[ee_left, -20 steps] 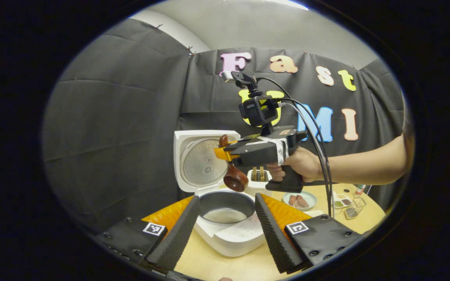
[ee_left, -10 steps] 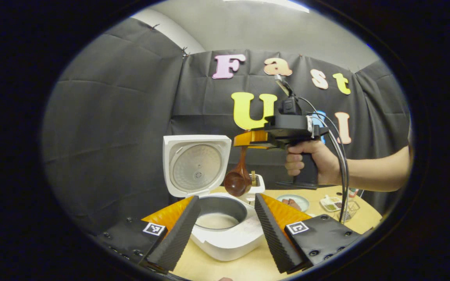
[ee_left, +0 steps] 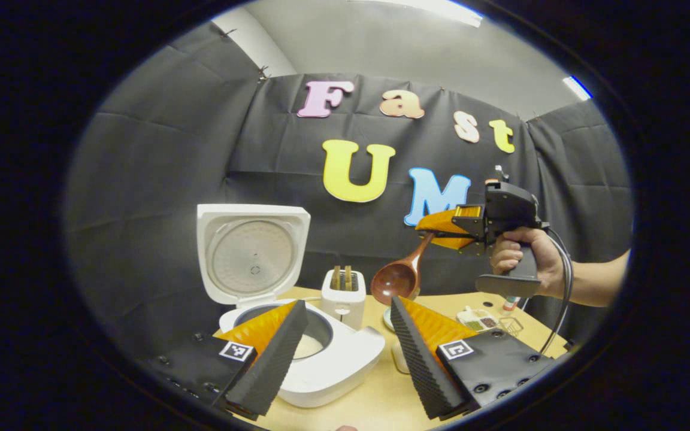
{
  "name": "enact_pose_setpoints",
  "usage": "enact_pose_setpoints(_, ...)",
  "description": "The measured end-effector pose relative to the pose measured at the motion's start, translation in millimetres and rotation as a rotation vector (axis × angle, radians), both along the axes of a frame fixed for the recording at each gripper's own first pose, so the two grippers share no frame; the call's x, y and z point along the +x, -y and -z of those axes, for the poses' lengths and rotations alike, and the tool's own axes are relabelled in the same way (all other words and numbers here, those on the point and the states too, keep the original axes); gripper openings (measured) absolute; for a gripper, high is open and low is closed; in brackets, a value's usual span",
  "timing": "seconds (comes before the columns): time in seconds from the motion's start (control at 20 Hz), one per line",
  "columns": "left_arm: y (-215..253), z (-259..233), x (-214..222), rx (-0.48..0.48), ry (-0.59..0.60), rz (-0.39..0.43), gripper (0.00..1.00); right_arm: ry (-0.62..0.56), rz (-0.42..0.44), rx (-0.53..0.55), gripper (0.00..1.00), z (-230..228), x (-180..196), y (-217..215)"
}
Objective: Close the left gripper, press the button to open the rice cooker; take a wooden spoon from the chopstick holder with the right hand, scoop a spoonful of rice and pour it into the rice cooker, then put the wooden spoon back into the chopstick holder.
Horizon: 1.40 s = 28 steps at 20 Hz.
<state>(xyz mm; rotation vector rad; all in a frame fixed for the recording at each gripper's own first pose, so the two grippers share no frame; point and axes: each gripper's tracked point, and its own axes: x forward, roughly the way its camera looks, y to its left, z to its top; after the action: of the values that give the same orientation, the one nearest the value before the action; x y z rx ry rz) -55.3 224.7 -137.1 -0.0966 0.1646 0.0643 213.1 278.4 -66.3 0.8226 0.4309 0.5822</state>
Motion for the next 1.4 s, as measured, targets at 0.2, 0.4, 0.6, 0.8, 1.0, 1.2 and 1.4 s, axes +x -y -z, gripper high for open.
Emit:
enact_pose_setpoints(0.2, 30, 0, 21, -0.012, -0.003, 0.055, 0.97, -0.018, 0.117, -0.013, 0.08, 15, -22, 78)
enact_pose_setpoints(0.4, 64, -7, 33, 0.007, 0.011, 0.104, 0.96, 0.01, 0.207, -0.058, 0.08, 13, -34, 145)
enact_pose_setpoints(0.6, 92, -11, 37, 0.019, 0.011, 0.139, 0.96, 0.024, 0.265, -0.08, 0.08, 12, -45, 192)
enact_pose_setpoints(0.8, 111, -16, 38, 0.049, 0.018, 0.137, 0.96, 0.018, 0.322, -0.108, 0.08, 19, -55, 241)
enact_pose_setpoints(1.0, 123, -21, 41, 0.078, 0.022, 0.11, 0.96, -0.008, 0.408, -0.171, 0.08, 32, -59, 294)
enact_pose_setpoints(1.2, 131, -21, 41, 0.079, 0.008, 0.075, 0.96, -0.042, 0.495, -0.264, 0.08, 52, -60, 338)
enact_pose_setpoints(1.4, 137, -20, 40, 0.102, -0.015, 0.052, 0.96, -0.062, 0.548, -0.376, 0.08, 82, -54, 373)
